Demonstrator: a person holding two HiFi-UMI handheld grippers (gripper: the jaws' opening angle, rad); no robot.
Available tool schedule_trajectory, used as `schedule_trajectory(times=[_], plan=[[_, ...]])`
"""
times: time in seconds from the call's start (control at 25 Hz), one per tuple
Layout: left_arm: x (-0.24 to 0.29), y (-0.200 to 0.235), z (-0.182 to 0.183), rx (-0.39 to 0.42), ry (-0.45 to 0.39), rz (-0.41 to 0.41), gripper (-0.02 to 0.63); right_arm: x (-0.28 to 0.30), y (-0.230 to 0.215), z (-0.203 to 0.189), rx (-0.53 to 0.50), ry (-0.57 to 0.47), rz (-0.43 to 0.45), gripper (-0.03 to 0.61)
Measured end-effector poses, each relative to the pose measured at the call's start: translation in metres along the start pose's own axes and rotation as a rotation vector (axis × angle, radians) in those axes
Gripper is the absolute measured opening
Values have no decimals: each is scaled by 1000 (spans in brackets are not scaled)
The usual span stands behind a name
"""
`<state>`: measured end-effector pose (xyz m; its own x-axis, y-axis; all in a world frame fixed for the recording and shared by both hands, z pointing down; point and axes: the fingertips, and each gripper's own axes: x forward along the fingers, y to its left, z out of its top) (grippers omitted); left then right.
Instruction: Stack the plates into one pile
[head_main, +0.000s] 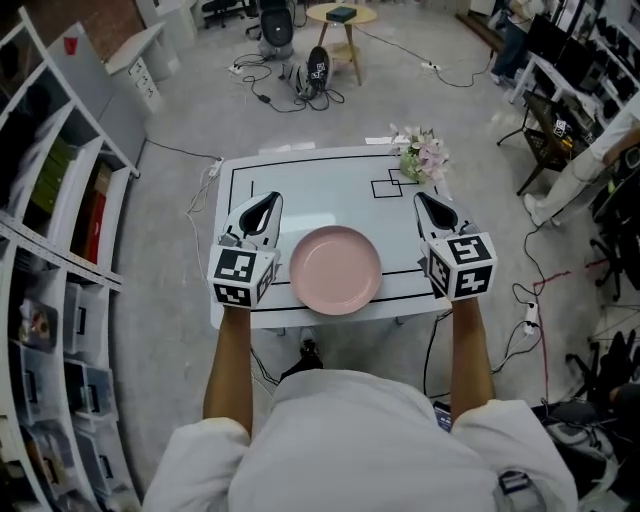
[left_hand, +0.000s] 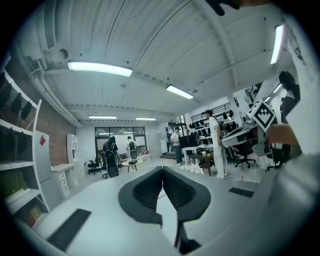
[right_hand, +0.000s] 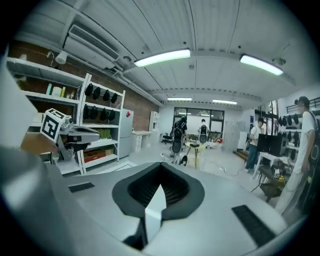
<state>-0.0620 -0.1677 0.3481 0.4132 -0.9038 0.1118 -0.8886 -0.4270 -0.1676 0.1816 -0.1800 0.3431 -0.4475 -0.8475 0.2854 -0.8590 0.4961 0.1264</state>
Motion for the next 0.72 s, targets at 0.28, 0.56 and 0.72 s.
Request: schedule_trajectory(times=[0.28, 0.56, 0.72], plan=[[-7, 3, 73, 42, -122, -30, 20, -12, 11, 66, -144, -125, -3, 12], [-14, -11, 122, 178, -204, -79, 20, -19, 20, 100, -164, -198, 32, 12], [-16, -7, 132, 163, -228, -81, 20, -18, 22, 106, -163, -207, 44, 12]])
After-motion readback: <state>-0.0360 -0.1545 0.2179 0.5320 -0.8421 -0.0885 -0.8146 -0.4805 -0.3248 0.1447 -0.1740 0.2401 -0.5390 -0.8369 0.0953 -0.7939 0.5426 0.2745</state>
